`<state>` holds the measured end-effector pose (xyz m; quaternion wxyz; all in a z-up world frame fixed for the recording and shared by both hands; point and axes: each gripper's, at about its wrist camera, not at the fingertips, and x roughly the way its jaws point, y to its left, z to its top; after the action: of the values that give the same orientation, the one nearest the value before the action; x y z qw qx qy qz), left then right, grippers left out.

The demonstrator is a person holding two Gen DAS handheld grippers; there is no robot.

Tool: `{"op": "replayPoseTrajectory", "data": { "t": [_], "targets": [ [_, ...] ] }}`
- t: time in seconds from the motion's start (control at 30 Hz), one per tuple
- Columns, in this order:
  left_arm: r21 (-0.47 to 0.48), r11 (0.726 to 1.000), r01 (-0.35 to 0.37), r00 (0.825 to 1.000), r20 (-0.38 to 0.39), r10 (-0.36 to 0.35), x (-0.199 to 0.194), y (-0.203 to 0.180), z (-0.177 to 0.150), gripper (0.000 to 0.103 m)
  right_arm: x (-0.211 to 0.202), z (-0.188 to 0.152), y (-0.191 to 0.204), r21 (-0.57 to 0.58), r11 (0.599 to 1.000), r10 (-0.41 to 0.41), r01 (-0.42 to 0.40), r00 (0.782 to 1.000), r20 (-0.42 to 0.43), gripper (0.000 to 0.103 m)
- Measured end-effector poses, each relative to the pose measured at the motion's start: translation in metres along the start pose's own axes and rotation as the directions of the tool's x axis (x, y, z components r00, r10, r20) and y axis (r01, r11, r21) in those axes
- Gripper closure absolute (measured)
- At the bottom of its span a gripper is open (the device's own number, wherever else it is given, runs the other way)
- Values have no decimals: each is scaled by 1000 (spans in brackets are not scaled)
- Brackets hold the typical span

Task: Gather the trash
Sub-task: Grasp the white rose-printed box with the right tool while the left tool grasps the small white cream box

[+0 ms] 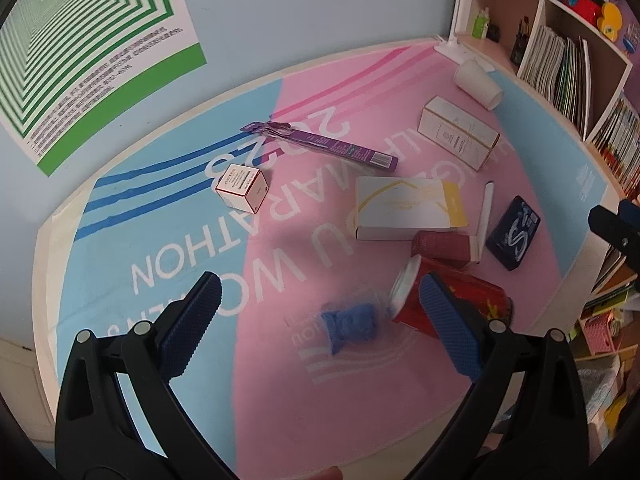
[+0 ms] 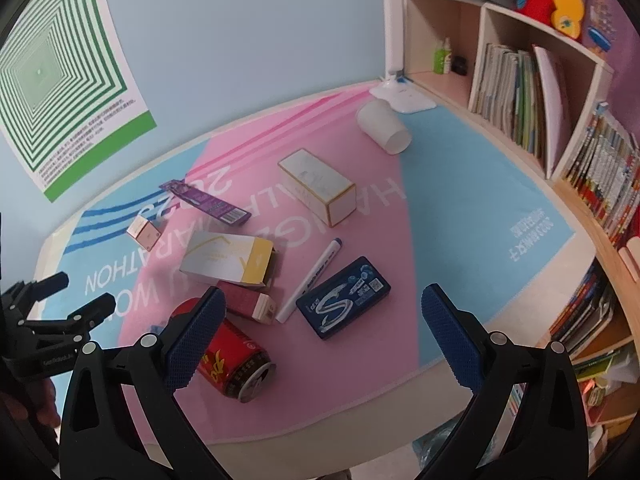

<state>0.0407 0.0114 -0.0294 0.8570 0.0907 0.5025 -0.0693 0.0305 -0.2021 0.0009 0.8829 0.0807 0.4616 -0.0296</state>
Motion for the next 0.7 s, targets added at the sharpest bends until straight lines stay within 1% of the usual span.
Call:
{"op": "replayPoseTrajectory", "data": {
  "t": [0.13, 0.23, 0.37, 0.5, 0.6, 0.7],
  "targets": [
    [14, 1000, 10, 1000, -20, -9, 13, 5, 7, 7, 14, 8, -1, -23, 1000, 18, -18, 1000, -25, 6],
    [19, 1000, 1, 999, -34, 0, 22, 10, 13, 7, 24, 17, 0, -45, 999, 25, -27, 999, -38, 6],
    [24, 999, -23, 998, -53, 24, 34, 24, 27, 7, 39, 35, 3, -71, 997, 23, -27, 998, -58, 6],
    [23, 998, -57, 997, -55, 58, 49, 45, 43, 7, 56, 53, 7, -88, 996, 20, -27, 997, -76, 6],
    [22, 997, -70, 996, -60, 72, 64, 60, 54, 7, 73, 67, 15, -130, 991, 10, -21, 996, -89, 6],
    [30, 995, -93, 993, -70, 95, 78, 69, 62, 7, 93, 81, 21, -149, 988, 25, -42, 994, -110, 6]
  ]
}}
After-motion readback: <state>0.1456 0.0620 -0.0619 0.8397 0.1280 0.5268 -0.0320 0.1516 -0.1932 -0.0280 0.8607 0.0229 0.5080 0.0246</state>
